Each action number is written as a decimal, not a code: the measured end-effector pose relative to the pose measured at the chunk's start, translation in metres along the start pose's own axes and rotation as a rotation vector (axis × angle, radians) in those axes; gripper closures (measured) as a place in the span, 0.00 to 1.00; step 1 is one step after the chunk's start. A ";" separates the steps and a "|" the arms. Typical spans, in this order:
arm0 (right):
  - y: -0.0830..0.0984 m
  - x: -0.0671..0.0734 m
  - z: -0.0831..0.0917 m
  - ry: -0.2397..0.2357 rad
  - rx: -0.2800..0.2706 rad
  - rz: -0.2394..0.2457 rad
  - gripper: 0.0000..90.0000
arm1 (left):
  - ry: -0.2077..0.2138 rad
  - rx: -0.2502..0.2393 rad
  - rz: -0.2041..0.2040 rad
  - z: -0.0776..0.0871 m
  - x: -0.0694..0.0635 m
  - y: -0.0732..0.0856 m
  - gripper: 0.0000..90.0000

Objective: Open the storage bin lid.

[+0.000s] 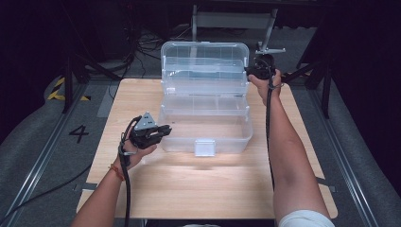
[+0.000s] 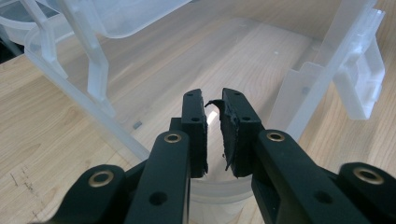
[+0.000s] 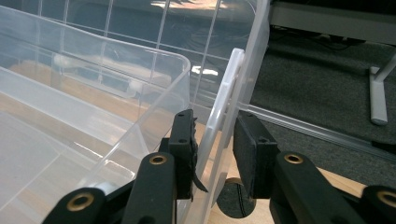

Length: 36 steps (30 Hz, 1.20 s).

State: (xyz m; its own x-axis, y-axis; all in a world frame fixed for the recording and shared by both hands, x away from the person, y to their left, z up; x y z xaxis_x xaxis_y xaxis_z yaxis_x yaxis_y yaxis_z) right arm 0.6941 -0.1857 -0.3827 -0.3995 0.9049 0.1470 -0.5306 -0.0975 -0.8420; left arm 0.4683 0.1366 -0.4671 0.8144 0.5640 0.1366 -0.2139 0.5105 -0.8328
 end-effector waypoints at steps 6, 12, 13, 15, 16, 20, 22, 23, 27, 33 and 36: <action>0.000 -0.002 -0.003 -0.009 0.020 -0.010 0.77 | 0.000 -0.001 0.001 0.000 0.000 0.000 0.89; 0.000 -0.005 -0.009 -0.009 0.040 -0.036 0.75 | 0.001 -0.004 0.000 0.000 0.000 0.000 0.89; 0.000 -0.006 -0.010 -0.012 0.043 -0.043 0.75 | 0.001 -0.005 0.006 0.000 0.000 0.000 0.89; 0.000 -0.006 -0.011 -0.013 0.046 -0.051 0.75 | 0.002 -0.005 0.006 0.000 0.000 0.000 0.89; 0.000 -0.006 -0.012 -0.014 0.046 -0.054 0.75 | 0.003 -0.006 0.009 0.000 0.000 0.000 0.89; 0.000 -0.008 -0.014 -0.020 0.053 -0.068 0.74 | 0.006 -0.010 0.009 0.000 0.000 0.000 0.89; 0.000 -0.008 -0.015 -0.021 0.052 -0.073 0.74 | 0.006 -0.011 0.007 0.000 0.000 0.000 0.89; 0.001 -0.009 -0.015 -0.024 0.051 -0.078 0.73 | 0.007 -0.010 0.001 0.000 0.001 0.000 0.89; 0.000 -0.009 -0.014 -0.009 0.054 -0.049 0.77 | 0.010 -0.012 0.005 0.000 0.000 0.000 0.89; 0.011 -0.013 -0.018 0.024 0.089 -0.019 0.79 | 0.014 -0.008 -0.008 0.001 0.000 0.001 0.88; 0.014 -0.012 -0.019 0.037 0.086 -0.013 0.80 | 0.015 -0.010 -0.009 0.001 0.000 0.001 0.88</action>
State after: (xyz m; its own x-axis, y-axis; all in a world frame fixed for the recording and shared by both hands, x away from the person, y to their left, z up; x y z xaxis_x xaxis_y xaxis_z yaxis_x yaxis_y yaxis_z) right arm 0.7062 -0.1902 -0.4059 -0.3653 0.9208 0.1369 -0.5983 -0.1195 -0.7923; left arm 0.4674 0.1376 -0.4670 0.8243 0.5495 0.1362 -0.2010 0.5089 -0.8370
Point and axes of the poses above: each handheld gripper's, and its own axes: z roughly backward along the jaws, y roughly out of its underside, x roughly to its left, the point moved 9 cm from there along -z, roughly forward along the jaws, and after that the axes turned 7 degrees about -z, right-handed, at the moved point
